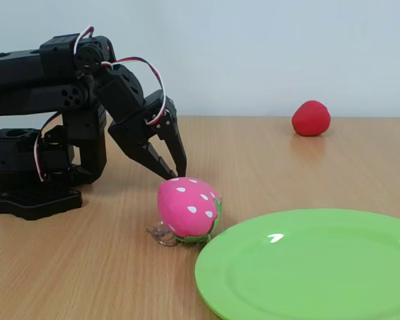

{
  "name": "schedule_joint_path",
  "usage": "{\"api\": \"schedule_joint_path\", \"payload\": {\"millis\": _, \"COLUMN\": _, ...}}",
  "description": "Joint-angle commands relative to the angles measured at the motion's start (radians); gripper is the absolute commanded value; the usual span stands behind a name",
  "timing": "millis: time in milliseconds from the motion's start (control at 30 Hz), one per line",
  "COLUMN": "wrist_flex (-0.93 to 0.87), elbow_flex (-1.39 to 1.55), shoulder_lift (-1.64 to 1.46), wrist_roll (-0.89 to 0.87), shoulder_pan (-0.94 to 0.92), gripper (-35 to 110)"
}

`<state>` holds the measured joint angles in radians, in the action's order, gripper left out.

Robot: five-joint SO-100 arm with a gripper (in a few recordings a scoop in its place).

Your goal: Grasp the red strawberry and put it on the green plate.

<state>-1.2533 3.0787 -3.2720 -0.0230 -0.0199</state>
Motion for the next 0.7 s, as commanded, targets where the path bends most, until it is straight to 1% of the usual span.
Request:
{"api": "schedule_joint_path", "payload": {"millis": 0, "wrist_flex": -0.014, "elbow_flex": 0.000, "shoulder_lift": -0.023, "wrist_roll": 0.037, "shoulder_pan": 0.055, "gripper": -8}}
{"api": "schedule_joint_path", "payload": {"millis": 233, "wrist_flex": -0.014, "elbow_flex": 0.000, "shoulder_lift": -0.023, "wrist_roll": 0.040, "shoulder_pan": 0.055, "gripper": -8}}
{"api": "schedule_joint_path", "payload": {"millis": 300, "wrist_flex": -0.002, "elbow_flex": -0.003, "shoulder_lift": -0.008, "wrist_roll": 0.087, "shoulder_pan": 0.057, "gripper": -8}}
{"api": "schedule_joint_path", "payload": {"millis": 367, "wrist_flex": 0.054, "elbow_flex": -0.057, "shoulder_lift": 0.112, "wrist_roll": 0.130, "shoulder_pan": 0.061, "gripper": -8}}
{"api": "schedule_joint_path", "payload": {"millis": 433, "wrist_flex": 0.095, "elbow_flex": -0.213, "shoulder_lift": 0.333, "wrist_roll": 0.120, "shoulder_pan": 0.066, "gripper": -8}}
{"api": "schedule_joint_path", "payload": {"millis": 533, "wrist_flex": 0.080, "elbow_flex": -0.560, "shoulder_lift": 0.703, "wrist_roll": 0.097, "shoulder_pan": 0.080, "gripper": -8}}
{"api": "schedule_joint_path", "payload": {"millis": 667, "wrist_flex": 0.008, "elbow_flex": -1.132, "shoulder_lift": 1.124, "wrist_roll": 0.097, "shoulder_pan": 0.100, "gripper": -8}}
